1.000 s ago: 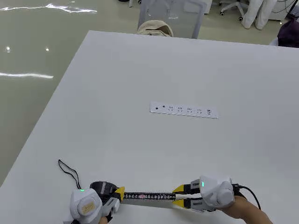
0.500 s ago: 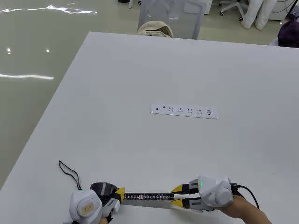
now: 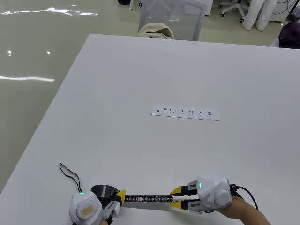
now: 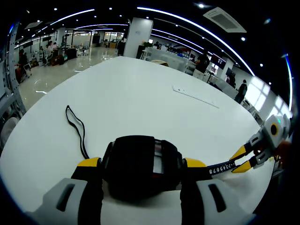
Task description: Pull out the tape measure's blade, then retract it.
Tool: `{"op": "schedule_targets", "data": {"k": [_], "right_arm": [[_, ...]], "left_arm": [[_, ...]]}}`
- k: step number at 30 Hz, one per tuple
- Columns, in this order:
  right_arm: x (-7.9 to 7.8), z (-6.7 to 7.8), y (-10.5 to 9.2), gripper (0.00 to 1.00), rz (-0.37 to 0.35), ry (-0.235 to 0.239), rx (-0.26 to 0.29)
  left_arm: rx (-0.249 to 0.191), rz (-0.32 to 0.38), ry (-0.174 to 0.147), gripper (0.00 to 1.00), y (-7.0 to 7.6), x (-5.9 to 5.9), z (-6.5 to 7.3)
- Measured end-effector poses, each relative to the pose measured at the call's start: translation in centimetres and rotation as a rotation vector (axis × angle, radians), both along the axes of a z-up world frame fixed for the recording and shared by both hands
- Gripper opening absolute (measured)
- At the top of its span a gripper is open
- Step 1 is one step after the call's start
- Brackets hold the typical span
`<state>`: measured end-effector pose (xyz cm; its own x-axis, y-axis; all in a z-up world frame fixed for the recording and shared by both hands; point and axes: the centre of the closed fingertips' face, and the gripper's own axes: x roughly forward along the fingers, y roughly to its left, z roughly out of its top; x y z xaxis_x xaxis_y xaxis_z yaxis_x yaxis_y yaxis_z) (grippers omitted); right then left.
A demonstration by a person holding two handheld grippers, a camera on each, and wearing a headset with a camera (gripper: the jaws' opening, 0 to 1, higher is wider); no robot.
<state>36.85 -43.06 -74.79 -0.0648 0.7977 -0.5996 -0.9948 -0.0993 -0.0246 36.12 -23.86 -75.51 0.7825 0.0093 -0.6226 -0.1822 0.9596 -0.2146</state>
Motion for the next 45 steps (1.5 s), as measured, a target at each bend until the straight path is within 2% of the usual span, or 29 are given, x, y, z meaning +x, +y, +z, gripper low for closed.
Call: {"op": "schedule_targets", "data": {"k": [45], "right_arm": [[-0.5,0.0,2.6,0.12,0.024,0.021,0.019]], "left_arm": [[-0.021,-0.007,-0.001,0.64,0.1,-0.1,0.0]]}}
